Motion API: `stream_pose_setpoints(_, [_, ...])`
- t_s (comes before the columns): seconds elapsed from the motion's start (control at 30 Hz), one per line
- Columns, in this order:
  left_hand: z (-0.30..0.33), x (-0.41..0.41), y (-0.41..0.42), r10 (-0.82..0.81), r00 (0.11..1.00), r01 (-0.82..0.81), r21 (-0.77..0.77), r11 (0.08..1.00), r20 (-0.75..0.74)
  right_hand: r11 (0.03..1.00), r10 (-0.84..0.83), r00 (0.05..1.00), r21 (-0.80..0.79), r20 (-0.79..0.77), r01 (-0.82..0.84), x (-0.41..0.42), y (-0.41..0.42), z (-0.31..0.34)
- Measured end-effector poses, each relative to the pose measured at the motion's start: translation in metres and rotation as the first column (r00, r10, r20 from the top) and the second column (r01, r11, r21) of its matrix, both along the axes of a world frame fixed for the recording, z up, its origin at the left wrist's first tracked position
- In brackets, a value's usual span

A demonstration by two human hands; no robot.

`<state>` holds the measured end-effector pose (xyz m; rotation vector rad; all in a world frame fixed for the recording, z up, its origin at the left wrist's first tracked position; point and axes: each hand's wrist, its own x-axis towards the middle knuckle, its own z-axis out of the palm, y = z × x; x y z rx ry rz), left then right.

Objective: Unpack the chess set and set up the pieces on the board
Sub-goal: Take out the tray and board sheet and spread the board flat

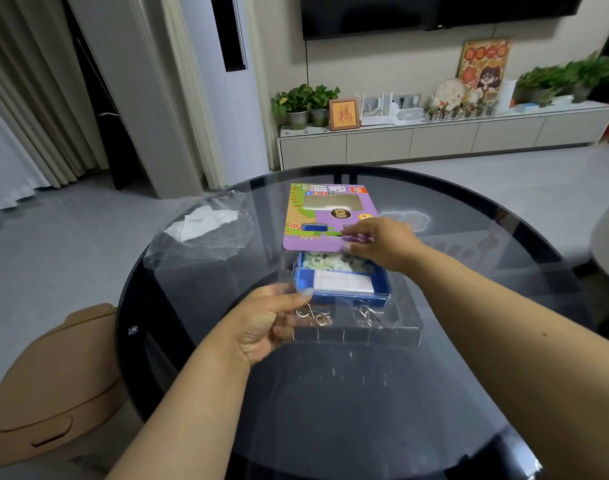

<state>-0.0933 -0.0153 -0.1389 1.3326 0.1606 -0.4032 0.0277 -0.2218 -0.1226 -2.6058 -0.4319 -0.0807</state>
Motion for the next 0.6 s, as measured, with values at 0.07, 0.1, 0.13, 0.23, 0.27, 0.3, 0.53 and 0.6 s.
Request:
stream_pose_setpoints(0.07, [-0.001, 0.003, -0.001, 0.025, 1.0, -0.025, -0.021, 0.999, -0.008, 0.997, 0.025, 1.0, -0.074, 0.014, -0.024, 0.005, 0.001, 0.0])
stream_pose_setpoints(0.1, [0.0, 0.005, -0.001, 0.04, 0.999, -0.04, -0.026, 0.999, -0.016, 0.994, 0.035, 0.999, -0.103, 0.009, -0.034, 0.009, 0.001, 0.0])
stream_pose_setpoints(0.13, [0.0, 0.007, -0.002, 0.05, 0.999, -0.051, -0.025, 0.998, -0.021, 0.99, 0.041, 0.999, -0.135, 0.01, -0.039, 0.013, 0.0, 0.0])
stream_pose_setpoints(0.23, [0.001, 0.015, -0.005, 0.056, 0.998, -0.057, -0.023, 0.998, -0.035, 0.981, 0.045, 0.998, -0.192, 0.052, -0.034, 0.026, -0.001, -0.002])
stream_pose_setpoints(0.27, [0.001, 0.018, -0.006, 0.057, 0.997, -0.058, -0.032, 0.998, -0.043, 0.979, 0.045, 0.996, -0.201, 0.074, -0.029, 0.03, -0.001, -0.002])
stream_pose_setpoints(0.3, [0.001, 0.02, -0.007, 0.057, 0.997, -0.059, -0.041, 0.997, -0.05, 0.977, 0.045, 0.995, -0.211, 0.093, -0.024, 0.034, -0.001, -0.004])
stream_pose_setpoints(0.53, [-0.002, 0.038, -0.006, 0.041, 0.996, -0.043, -0.026, 0.999, -0.079, 0.935, 0.12, 0.955, -0.354, 0.271, -0.017, 0.063, 0.008, -0.011])
stream_pose_setpoints(0.6, [-0.002, 0.043, -0.004, 0.031, 0.996, -0.033, -0.017, 0.999, -0.083, 0.916, 0.113, 0.951, -0.401, 0.286, 0.012, 0.071, 0.008, -0.013])
